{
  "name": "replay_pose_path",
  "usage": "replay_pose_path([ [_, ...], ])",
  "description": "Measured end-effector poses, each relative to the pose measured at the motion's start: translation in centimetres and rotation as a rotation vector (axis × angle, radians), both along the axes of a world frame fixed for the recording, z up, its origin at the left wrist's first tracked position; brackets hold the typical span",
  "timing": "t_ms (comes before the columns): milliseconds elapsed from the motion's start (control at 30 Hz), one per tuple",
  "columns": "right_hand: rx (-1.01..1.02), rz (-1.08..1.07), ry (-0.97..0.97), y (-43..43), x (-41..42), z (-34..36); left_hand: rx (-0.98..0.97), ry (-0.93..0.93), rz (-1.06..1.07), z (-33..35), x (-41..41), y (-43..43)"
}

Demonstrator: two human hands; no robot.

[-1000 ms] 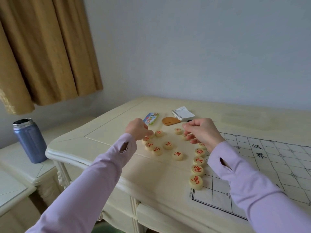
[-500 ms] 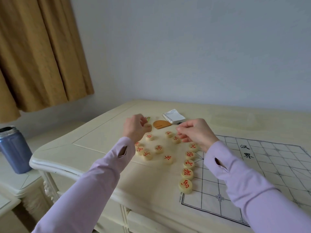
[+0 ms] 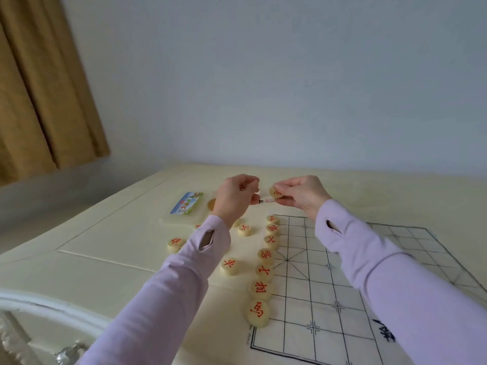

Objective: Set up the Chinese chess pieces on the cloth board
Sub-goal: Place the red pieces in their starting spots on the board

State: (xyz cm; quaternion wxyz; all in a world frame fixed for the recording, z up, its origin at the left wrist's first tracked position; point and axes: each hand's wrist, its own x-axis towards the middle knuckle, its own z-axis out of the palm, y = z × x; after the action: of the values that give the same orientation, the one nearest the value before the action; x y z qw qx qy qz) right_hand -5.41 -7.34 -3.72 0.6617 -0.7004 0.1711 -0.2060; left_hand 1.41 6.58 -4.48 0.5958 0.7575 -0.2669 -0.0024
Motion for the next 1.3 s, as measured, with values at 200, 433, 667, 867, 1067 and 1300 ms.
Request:
replay_pose_path([
  [200,-0.035,-0.076,0.196,-2.4,2.6,-1.4,-0.020,-0.044,0.141,-0.6,1.0,-2.0],
  [433,-0.065,-0.105,0.288,-3.3,4.7,-2.7,0.010,-0.091,0.180,-1.8,1.9,-2.1],
  [667,-0.141,-0.101,0.370,-3.0,5.5,-3.3,0.040,-0.087,0.196,-1.9,2.3,-1.8],
  [867,-0.163,-0.123,0.403,-3.1,5.9,-3.8,0.059,-0.084,0.181,-1.9,2.1,-1.8],
  [1067,-0.354,-0.189,0.483,-3.1,6.5,-4.3,0.052,-0.070,0.176,-2.0,2.2,-1.7],
  [1300,-0.408,-0.242,0.373,-2.8,5.3,-3.5,0.020,-0.036,0.159,-1.6,2.1,-1.5],
])
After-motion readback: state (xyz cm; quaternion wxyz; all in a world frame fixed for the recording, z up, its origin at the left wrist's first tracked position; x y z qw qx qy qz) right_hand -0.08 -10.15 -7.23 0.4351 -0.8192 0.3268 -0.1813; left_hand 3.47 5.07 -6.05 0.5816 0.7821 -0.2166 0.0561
